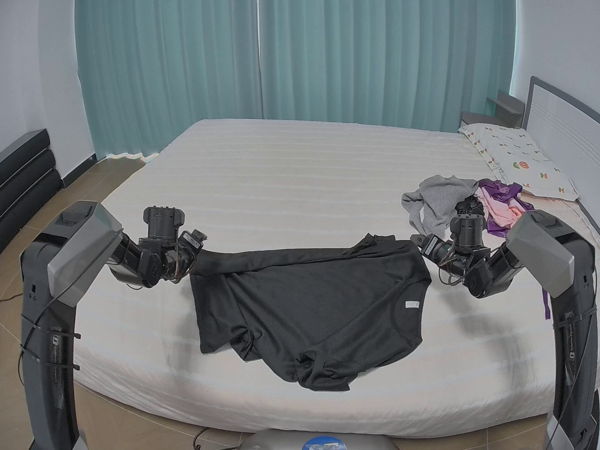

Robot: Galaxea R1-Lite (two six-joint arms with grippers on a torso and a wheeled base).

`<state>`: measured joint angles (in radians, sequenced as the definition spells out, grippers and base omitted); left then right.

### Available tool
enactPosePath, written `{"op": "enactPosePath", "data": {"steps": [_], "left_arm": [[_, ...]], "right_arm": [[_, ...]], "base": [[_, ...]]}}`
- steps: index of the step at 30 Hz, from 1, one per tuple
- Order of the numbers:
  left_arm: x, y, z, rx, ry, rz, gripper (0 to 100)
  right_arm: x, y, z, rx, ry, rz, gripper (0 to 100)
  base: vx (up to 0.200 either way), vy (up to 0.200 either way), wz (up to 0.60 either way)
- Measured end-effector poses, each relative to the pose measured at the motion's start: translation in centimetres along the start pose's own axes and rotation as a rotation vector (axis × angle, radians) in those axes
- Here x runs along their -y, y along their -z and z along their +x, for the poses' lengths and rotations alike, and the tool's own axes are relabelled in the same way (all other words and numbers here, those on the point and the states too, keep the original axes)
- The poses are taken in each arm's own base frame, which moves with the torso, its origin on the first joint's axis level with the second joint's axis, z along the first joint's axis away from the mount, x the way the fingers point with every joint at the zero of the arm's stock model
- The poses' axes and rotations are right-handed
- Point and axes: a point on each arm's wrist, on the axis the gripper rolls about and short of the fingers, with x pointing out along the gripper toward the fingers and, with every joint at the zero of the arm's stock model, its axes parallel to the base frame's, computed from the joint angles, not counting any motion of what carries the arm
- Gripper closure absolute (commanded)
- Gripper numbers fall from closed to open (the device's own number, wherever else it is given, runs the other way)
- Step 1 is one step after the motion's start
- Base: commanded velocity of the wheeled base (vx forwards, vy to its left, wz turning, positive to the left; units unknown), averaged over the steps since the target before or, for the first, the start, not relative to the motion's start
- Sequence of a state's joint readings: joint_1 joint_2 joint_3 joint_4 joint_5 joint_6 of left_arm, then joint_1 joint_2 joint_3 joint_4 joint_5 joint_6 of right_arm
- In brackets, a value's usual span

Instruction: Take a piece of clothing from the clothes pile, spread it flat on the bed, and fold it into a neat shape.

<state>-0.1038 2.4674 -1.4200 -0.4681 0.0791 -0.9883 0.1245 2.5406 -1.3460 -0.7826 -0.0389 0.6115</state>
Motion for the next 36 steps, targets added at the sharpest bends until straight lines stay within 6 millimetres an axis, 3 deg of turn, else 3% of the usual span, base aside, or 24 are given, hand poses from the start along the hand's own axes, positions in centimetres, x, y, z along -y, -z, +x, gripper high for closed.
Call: {"op": "enactPosePath", "data": {"steps": [9,13,18,26,36], "left_arm": [[-1.6,1.1,-6.0,-0.135,-0.036,-0.013,0],[-3.0,2.5,-9.1,-0.209,-0.060,-0.021,0],[-4.1,4.4,-12.5,-0.263,-0.040,-0.043,0],[-4.5,6.9,-14.9,-0.316,0.000,-0.064,0],[-5.3,7.7,-15.1,-0.342,-0.032,-0.060,0]], "right_arm": [[1.2,1.4,-7.6,-0.227,-0.023,0.041,0],[1.8,2.4,-11.3,-0.322,-0.033,0.054,0],[1.6,3.8,-14.3,-0.407,-0.057,0.051,0],[1.3,6.6,-16.1,-0.512,-0.069,0.036,0],[0.7,8.4,-15.7,-0.562,-0.068,0.040,0]], "base": [[0.000,0.000,0.00],[0.000,0.000,0.00],[0.000,0.000,0.00],[0.000,0.000,0.00],[0.000,0.000,0.00]]}}
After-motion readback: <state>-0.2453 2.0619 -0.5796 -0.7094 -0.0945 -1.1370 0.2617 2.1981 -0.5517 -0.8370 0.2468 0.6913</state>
